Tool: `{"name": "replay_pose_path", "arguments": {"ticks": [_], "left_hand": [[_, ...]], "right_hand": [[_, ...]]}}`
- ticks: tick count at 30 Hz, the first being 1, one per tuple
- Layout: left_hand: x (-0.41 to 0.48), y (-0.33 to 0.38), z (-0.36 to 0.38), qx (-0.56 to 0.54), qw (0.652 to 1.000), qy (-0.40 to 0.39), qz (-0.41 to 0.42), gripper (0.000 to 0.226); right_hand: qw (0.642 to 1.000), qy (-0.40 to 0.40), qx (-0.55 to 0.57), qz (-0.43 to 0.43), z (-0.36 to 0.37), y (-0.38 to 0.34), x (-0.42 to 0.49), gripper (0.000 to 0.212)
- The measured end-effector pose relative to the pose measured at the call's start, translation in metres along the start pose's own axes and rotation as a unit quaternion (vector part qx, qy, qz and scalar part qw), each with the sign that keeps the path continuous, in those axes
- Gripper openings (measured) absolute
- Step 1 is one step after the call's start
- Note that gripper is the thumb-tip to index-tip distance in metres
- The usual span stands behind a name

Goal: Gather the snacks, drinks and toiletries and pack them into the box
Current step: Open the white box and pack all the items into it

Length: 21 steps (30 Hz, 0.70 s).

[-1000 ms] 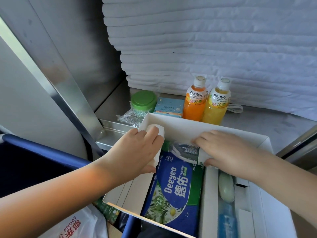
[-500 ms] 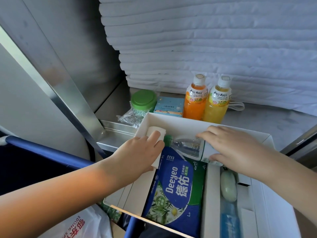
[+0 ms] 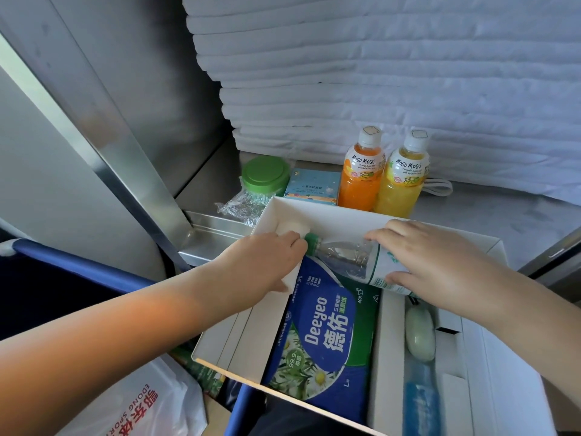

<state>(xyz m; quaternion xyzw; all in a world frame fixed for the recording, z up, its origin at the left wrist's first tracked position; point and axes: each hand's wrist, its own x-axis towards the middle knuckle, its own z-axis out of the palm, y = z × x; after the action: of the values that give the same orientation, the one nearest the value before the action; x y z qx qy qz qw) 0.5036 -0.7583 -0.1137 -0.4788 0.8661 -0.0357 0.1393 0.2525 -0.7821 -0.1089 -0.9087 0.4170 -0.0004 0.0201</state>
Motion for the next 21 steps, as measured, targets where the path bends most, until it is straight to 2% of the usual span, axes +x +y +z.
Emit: {"name": "replay_pose_path", "arguments": {"ticks": [6, 16, 21], "left_hand": [[-0.002, 0.001, 0.006, 0.038, 0.999, 0.009, 0.020, 0.053], [-0.002, -0.001, 0.013, 0.094, 0.992, 0.073, 0.036, 0.058], [-0.004, -0.006, 0.010, 0.083, 0.991, 0.089, 0.047, 0.064]], "right_hand": [[1.000, 0.009, 0.018, 0.017, 0.004, 0.003, -0.002, 0.057], [0.997, 0.013, 0.067, 0.027, 0.004, 0.004, -0.007, 0.064], [0.995, 0.071, 0.060, 0.032, -0.005, 0.002, -0.011, 0.053]]}}
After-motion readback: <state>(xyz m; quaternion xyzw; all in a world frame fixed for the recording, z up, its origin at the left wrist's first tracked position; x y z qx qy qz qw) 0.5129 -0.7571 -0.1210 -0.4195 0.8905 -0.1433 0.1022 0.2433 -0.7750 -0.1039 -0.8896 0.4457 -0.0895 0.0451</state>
